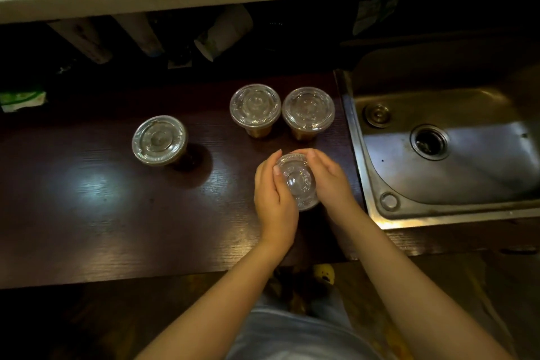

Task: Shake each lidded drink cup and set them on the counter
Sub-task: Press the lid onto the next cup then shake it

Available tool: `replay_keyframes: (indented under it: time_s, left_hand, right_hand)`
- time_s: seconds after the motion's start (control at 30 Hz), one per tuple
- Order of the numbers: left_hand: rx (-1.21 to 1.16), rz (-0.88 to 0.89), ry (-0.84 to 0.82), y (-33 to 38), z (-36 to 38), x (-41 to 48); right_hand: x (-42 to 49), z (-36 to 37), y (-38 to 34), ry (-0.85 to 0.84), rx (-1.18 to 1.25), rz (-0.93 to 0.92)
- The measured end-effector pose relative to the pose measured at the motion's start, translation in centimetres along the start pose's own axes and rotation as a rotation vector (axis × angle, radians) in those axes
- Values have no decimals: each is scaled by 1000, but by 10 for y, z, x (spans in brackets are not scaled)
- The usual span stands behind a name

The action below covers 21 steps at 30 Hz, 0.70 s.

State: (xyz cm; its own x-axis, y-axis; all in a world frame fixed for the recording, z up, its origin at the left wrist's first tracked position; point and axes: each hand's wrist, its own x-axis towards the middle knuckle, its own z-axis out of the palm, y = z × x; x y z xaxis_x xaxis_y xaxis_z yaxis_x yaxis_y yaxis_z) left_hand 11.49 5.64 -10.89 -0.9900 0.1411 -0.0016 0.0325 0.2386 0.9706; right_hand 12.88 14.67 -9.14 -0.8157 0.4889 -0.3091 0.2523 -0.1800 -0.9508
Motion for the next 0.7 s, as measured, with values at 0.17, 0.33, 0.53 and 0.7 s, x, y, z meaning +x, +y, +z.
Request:
replay_keyframes:
  time_s: [0.17,0.33,0.53,0.7]
  left_hand:
    - [-8,34,-17,0,-1,2]
    - [-36,24,-103,-1,-6,9]
    - [137,132,-291,1,-15,28]
    - [523,314,-329,12,-20,33]
  right_hand:
    - [4,-3,5,32,74,66]
    - [0,2,8,110,173,69]
    - [-12,4,17,181,213,-26]
    - [-10,-16,35,2,294,63]
